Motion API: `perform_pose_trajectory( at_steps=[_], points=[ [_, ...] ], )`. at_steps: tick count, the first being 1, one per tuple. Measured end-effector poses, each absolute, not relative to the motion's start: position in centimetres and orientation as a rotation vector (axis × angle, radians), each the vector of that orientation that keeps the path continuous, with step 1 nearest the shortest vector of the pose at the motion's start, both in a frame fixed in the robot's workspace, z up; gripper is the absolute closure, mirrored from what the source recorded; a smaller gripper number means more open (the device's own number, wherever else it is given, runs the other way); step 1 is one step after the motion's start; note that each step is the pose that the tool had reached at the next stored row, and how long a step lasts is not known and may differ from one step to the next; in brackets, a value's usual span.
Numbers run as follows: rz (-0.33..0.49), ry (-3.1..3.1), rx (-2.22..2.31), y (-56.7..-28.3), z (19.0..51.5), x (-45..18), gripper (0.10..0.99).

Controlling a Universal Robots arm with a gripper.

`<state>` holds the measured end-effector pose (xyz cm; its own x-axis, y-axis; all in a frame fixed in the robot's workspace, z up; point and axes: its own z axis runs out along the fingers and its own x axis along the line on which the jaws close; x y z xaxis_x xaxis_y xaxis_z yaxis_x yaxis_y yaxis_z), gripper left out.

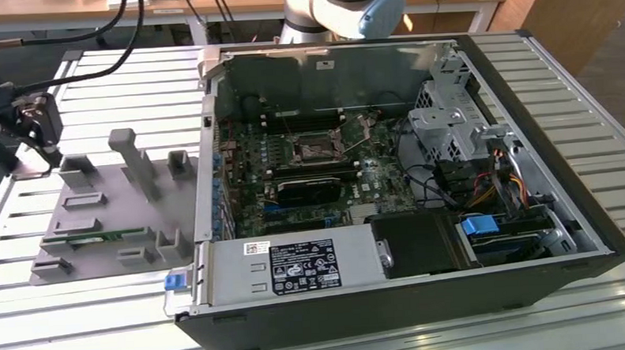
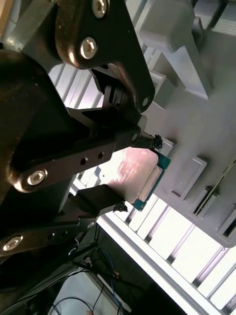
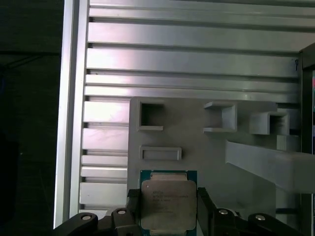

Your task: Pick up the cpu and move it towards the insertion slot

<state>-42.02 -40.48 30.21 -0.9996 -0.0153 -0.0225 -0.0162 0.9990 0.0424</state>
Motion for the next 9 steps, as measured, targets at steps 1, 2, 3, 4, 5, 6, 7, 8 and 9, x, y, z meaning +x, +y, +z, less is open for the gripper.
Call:
perform_pose_trajectory(
  at_steps=[1,2,3,4,5,6,7,8,9],
  points=[
    [0.066,3.118,-0.025,-40.5,30.5,-42.0,0.545],
    [0.066,3.118,-0.025,-40.5,30.8,-42.0,0.545],
    [0.066,3.118,-0.025,-40.5,31.1,-42.0,0.545],
    [0.066,3.117,-0.025,-40.5,31.4,-42.0,0.545],
    [0.066,3.117,-0.025,-40.5,31.7,-42.0,0.545],
    [0.066,3.116,-0.025,-40.5,32.0,-42.0,0.545],
    [0.066,3.116,-0.025,-40.5,32.3,-42.0,0.545],
    [0.066,3.115,-0.025,-40.5,32.5,-42.0,0.545],
    [0.066,3.115,-0.025,-40.5,32.8,-42.0,0.545]
  ],
)
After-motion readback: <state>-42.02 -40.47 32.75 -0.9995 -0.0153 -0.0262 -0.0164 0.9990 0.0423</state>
